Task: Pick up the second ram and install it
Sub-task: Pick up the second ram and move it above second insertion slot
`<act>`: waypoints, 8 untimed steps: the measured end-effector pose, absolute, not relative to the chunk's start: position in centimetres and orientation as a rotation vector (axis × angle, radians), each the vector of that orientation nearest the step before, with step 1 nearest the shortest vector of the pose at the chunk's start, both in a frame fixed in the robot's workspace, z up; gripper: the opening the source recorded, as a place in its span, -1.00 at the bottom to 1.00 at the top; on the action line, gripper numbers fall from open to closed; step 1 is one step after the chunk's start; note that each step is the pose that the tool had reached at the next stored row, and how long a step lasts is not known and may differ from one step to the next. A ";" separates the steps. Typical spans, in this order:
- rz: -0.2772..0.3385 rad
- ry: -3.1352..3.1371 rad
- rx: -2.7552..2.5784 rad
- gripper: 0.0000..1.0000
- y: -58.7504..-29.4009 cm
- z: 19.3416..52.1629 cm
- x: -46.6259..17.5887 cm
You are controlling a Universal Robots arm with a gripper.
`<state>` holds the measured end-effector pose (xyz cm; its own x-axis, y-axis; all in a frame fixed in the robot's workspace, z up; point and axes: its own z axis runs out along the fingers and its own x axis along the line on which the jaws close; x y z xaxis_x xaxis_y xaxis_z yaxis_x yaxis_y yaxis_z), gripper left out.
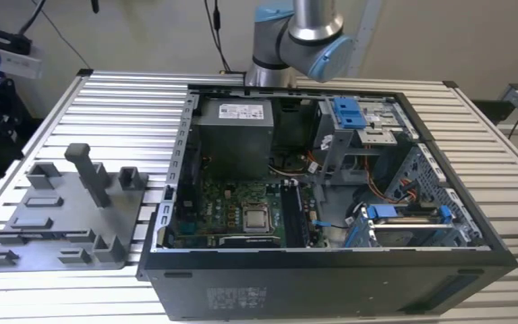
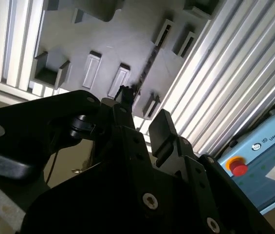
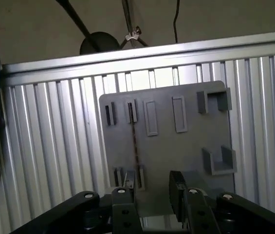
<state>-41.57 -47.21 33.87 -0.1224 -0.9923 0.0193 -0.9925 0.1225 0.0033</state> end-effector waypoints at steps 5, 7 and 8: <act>0.016 -2.339 2.072 -0.16 -47.2 33.5 -41.6; 0.016 -2.339 2.072 -0.16 -47.2 33.2 -41.6; 0.016 -2.339 2.072 -0.16 -47.2 33.1 -41.6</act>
